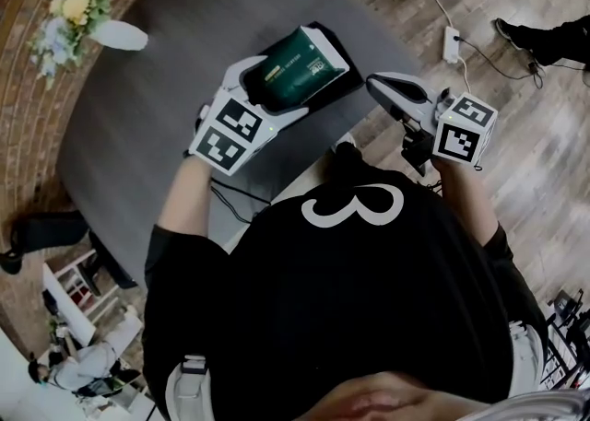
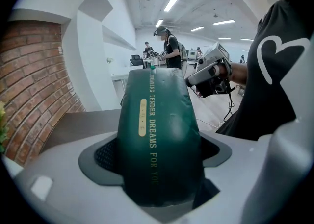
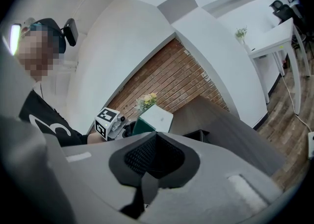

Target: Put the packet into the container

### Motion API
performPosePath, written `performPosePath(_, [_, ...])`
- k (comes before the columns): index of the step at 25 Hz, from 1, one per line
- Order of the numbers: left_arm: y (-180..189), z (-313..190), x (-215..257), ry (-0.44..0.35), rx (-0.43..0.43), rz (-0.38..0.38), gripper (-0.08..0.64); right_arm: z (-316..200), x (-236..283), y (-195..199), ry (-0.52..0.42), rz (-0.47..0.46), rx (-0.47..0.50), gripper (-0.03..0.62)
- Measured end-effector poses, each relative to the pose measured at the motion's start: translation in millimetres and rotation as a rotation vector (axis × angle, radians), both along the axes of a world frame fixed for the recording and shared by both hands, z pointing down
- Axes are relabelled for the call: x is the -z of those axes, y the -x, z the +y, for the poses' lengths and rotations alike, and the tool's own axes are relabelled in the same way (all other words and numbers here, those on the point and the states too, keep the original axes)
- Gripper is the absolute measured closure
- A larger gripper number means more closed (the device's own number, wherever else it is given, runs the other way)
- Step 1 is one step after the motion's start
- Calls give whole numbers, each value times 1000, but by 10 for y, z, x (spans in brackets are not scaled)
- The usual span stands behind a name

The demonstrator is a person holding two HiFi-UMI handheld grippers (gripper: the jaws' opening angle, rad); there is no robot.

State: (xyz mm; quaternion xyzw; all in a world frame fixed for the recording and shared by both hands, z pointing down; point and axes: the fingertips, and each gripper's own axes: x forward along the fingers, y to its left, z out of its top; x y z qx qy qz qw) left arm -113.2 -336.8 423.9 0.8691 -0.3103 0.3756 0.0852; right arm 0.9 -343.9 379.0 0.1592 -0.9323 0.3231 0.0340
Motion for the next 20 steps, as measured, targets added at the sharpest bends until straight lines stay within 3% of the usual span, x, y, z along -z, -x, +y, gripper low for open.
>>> performPosePath(8, [-104, -19, -300, 56, -51, -56, 94, -32, -99, -115, 22, 8, -24, 589])
performPosePath(20, [-97, -91, -631, 140, -78, -60, 92, -71, -188, -231, 52, 9, -65, 589])
